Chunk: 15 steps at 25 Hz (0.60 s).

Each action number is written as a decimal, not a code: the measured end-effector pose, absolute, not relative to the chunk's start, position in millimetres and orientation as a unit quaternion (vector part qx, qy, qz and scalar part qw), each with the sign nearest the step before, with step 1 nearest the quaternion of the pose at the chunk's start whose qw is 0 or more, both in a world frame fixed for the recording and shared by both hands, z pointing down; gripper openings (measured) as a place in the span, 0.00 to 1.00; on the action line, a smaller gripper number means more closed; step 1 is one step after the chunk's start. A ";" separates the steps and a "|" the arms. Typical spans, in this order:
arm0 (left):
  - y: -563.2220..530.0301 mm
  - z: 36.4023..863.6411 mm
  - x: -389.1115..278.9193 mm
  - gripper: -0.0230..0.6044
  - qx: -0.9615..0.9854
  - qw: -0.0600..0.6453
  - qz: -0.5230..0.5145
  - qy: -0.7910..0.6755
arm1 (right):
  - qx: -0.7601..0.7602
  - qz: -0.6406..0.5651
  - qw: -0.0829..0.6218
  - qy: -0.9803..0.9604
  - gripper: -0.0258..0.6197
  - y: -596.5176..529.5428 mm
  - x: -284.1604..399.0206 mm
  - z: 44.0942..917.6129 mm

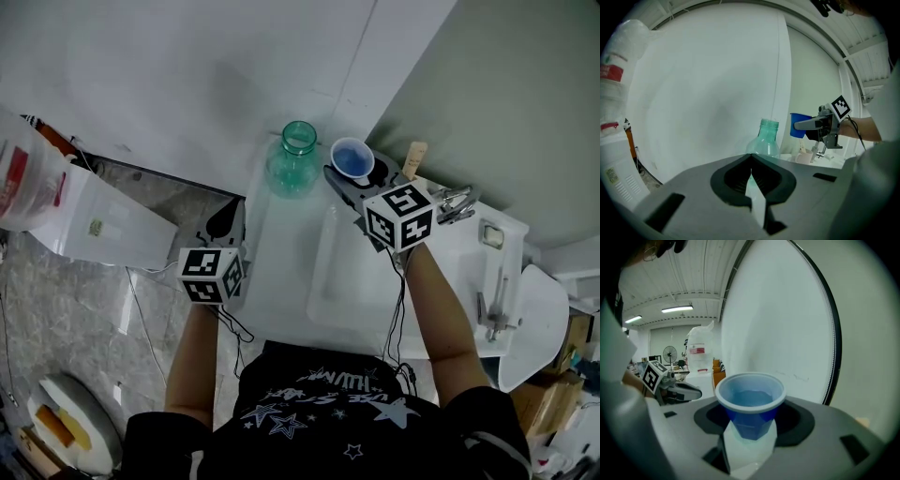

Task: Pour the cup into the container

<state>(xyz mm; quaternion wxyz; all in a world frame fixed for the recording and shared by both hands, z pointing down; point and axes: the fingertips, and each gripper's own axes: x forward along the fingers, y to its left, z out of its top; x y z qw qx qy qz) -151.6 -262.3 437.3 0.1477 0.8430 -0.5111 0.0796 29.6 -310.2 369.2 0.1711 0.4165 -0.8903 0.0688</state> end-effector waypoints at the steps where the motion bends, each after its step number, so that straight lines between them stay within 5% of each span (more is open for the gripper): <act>1: -262.9 435.5 -151.8 0.05 0.843 0.146 0.079 -0.511 | 0.413 0.067 0.174 -0.891 0.44 -311.3 27.6 366.3; 15: -273.4 420.8 -155.1 0.05 0.848 0.136 0.067 -0.508 | 0.383 -0.010 0.271 -0.883 0.44 -340.5 16.0 353.7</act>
